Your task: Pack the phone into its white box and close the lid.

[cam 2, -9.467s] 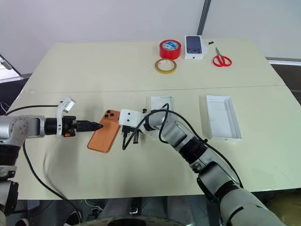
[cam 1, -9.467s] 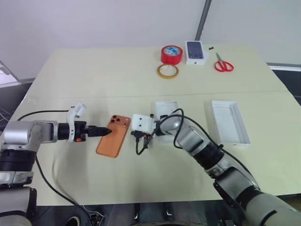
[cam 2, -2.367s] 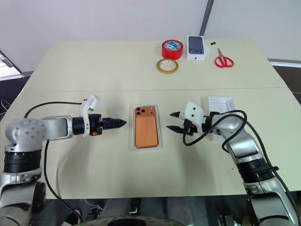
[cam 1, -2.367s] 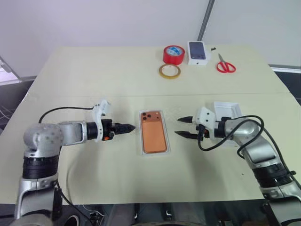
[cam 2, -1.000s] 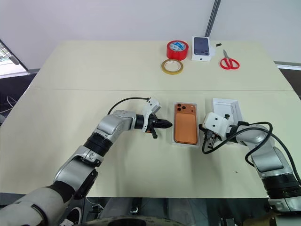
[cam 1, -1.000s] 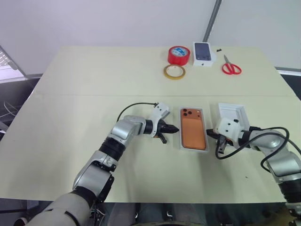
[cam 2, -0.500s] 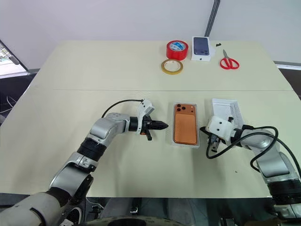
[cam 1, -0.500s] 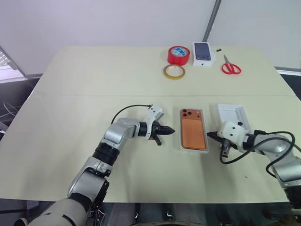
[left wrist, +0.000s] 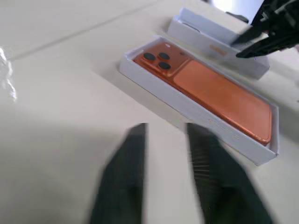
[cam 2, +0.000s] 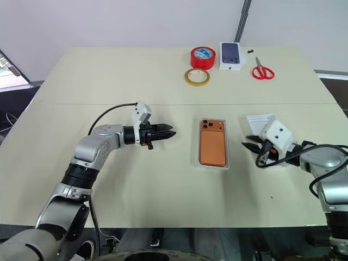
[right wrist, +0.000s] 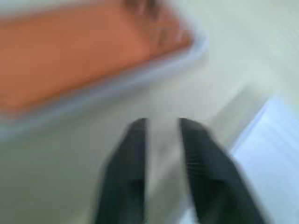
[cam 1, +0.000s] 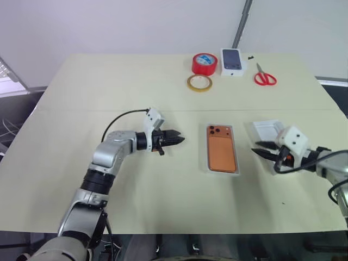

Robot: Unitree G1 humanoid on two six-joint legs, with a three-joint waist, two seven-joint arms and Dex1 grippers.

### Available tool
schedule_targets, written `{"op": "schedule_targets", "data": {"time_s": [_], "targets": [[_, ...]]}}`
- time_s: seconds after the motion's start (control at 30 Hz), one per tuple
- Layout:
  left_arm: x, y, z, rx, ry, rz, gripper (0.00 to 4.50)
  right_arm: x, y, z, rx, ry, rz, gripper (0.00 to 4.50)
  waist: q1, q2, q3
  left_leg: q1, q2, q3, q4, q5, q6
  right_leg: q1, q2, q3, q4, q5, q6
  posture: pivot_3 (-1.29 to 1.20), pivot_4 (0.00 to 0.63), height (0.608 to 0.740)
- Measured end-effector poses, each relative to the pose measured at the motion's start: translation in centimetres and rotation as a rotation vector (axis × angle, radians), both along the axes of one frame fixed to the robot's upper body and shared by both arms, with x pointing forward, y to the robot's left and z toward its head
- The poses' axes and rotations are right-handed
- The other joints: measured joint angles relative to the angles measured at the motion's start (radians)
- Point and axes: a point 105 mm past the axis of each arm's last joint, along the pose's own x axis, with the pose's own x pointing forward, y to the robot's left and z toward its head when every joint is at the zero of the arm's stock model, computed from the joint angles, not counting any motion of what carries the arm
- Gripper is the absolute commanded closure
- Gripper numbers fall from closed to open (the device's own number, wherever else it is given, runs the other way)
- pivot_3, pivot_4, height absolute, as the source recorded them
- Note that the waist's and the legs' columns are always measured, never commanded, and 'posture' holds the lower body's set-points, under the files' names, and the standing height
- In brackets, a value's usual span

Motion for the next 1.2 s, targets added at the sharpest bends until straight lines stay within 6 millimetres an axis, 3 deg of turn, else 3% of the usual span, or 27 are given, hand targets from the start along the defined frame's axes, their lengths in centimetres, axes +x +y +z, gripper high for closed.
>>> {"op": "schedule_targets", "data": {"time_s": [0.1, 0.13, 0.17, 0.4, 0.63, 0.9, 1.07, 1.2], "targets": [[-0.4, 1.3, 0.4, 0.022, -0.018, -0.026, 0.32, 1.0, -0.8, 0.6, -0.004, -0.018, -0.125, 0.69, 0.001, 0.000, 0.000, 0.000, 0.000, 0.000, 0.000, 0.000, 0.000, 0.000, -0.001, 0.000, 0.000, 0.000, 0.000, 0.00, 0.150, 0.740], [-0.4, 1.8, 0.6, 0.028, -0.028, -0.025, 0.21, 1.3, -1.2, 0.6, 0.005, -0.017, -0.174, 0.10, 0.002, 0.000, 0.000, 0.000, 0.000, 0.000, 0.000, 0.000, 0.000, 0.000, -0.001, 0.000, 0.000, 0.000, 0.000, 0.00, 0.150, 0.740], [-0.4, 2.4, 0.6, 0.038, -0.047, -0.023, 0.21, 2.0, -1.3, 0.8, 0.050, -0.026, -0.239, 0.03, 0.001, 0.000, 0.000, 0.000, 0.000, 0.000, 0.000, 0.000, -0.001, 0.000, -0.001, 0.000, 0.000, 0.000, 0.000, 0.00, 0.150, 0.740], [-1.2, 4.3, 1.1, 0.054, -0.198, -0.084, 0.21, 2.6, -1.9, -0.1, 0.064, 0.019, -0.460, 0.03, 0.001, 0.002, -0.001, -0.001, 0.000, 0.000, -0.001, 0.000, 0.000, -0.002, -0.001, 0.000, 0.000, 0.000, 0.000, 0.00, 0.150, 0.740], [-1.7, 5.8, 2.0, 0.040, -0.350, -0.106, 0.21, -1.0, -2.4, -2.6, -0.007, 0.170, -0.543, 0.03, -0.002, 0.003, -0.001, -0.002, 0.000, 0.001, -0.001, -0.001, 0.002, -0.002, -0.001, 0.000, 0.000, 0.000, 0.000, 0.00, 0.150, 0.740], [-3.0, 6.0, 0.9, 0.022, -0.355, -0.157, 0.21, -2.2, -0.7, -1.8, 0.073, 0.259, -0.513, 0.03, -0.007, 0.003, -0.001, -0.001, 0.000, 0.001, -0.001, -0.001, 0.002, -0.001, -0.001, 0.000, 0.000, 0.000, 0.000, 0.00, 0.150, 0.740], [-3.8, 6.3, 0.3, 0.027, -0.333, -0.192, 0.21, -1.1, -0.5, -0.1, 0.115, 0.292, -0.567, 0.03, -0.008, 0.003, -0.001, -0.001, 0.000, 0.000, -0.001, -0.001, 0.002, -0.002, -0.001, 0.000, 0.000, 0.000, 0.000, 0.00, 0.150, 0.740], [-4.0, 6.3, 0.3, 0.029, -0.339, -0.199, 0.21, -1.1, -1.1, -0.9, 0.110, 0.397, -0.614, 0.03, -0.002, 0.003, -0.001, -0.001, 0.000, 0.001, -0.001, -0.002, 0.003, -0.002, -0.001, 0.000, 0.000, 0.000, 0.000, 0.00, 0.150, 0.740]]}}
